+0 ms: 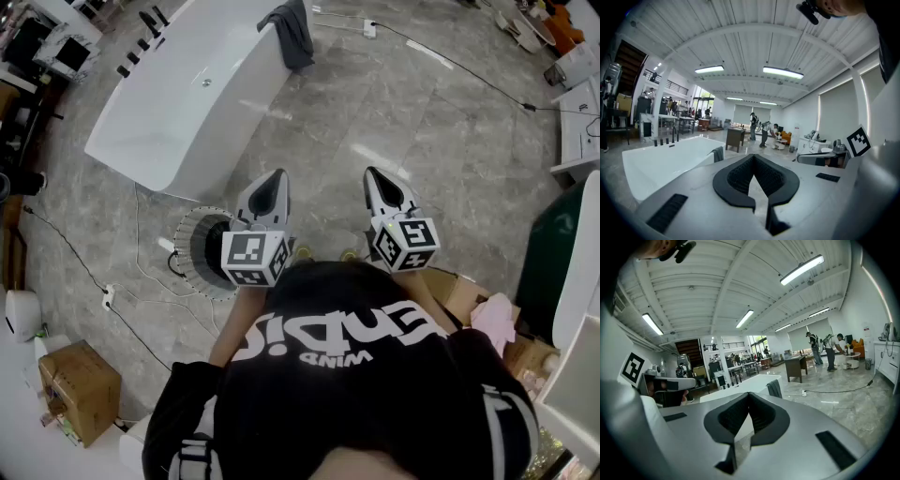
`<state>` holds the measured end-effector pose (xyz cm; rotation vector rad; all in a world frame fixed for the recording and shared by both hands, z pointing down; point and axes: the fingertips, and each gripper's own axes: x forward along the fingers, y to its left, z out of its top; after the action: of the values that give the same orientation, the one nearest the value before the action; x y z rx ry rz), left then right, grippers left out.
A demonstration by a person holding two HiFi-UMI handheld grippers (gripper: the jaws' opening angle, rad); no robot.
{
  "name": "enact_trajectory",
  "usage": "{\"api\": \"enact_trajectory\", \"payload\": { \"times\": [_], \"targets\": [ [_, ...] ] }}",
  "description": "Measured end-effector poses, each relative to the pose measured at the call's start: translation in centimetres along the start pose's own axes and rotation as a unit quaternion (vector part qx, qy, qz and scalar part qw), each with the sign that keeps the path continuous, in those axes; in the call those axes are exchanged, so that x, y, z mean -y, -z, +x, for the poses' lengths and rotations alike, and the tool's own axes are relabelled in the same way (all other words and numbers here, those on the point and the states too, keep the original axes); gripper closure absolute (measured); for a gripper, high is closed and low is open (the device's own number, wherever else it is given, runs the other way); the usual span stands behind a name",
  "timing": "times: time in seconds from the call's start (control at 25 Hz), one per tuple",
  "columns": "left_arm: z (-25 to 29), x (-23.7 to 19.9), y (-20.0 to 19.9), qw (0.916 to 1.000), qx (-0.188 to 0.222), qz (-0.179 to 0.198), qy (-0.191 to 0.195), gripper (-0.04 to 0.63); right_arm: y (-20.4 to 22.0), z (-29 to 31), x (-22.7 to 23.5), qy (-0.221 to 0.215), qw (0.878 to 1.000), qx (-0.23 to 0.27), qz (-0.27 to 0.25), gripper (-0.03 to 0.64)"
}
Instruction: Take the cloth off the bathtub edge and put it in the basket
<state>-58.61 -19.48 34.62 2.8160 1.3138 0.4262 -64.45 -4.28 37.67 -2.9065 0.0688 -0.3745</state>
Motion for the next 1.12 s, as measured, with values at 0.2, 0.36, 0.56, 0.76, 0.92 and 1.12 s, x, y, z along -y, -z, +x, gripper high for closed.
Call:
{"api": "enact_trajectory", "payload": {
  "times": [0.2, 0.36, 0.56, 0.76, 0.92, 1.12],
  "targets": [
    [0.5, -1.5, -0.3, 1.0, 0.001, -0.001, 0.005, 0.583, -0.1, 1.6, -0.9, 0.0, 1.0, 0.0, 0.008, 0.603],
    [1.2, -3.0, -0.4, 0.9998, 0.003, 0.007, 0.02, 0.583, 0.5, 3.1, -1.4, 0.011, 1.0, 0.001, 0.021, 0.603],
    [1.8, -5.2, -0.3, 0.9986, 0.002, 0.031, 0.042, 0.583, 1.3, 4.8, -1.8, 0.025, 0.999, -0.001, 0.022, 0.603],
    [4.2, -7.4, -0.5, 0.9986, -0.007, 0.022, 0.048, 0.583, 0.7, 6.1, -1.1, 0.052, 0.998, 0.001, 0.032, 0.603],
    [7.6, -8.2, -1.1, 0.9984, -0.004, 0.019, 0.053, 0.583, -0.5, 8.6, 0.5, 0.052, 0.998, 0.008, 0.026, 0.603],
    [12.2, -9.7, -2.0, 0.9985, 0.002, 0.021, 0.052, 0.583, -1.5, 12.9, 3.0, 0.05, 0.998, 0.013, 0.022, 0.603]
  ]
}}
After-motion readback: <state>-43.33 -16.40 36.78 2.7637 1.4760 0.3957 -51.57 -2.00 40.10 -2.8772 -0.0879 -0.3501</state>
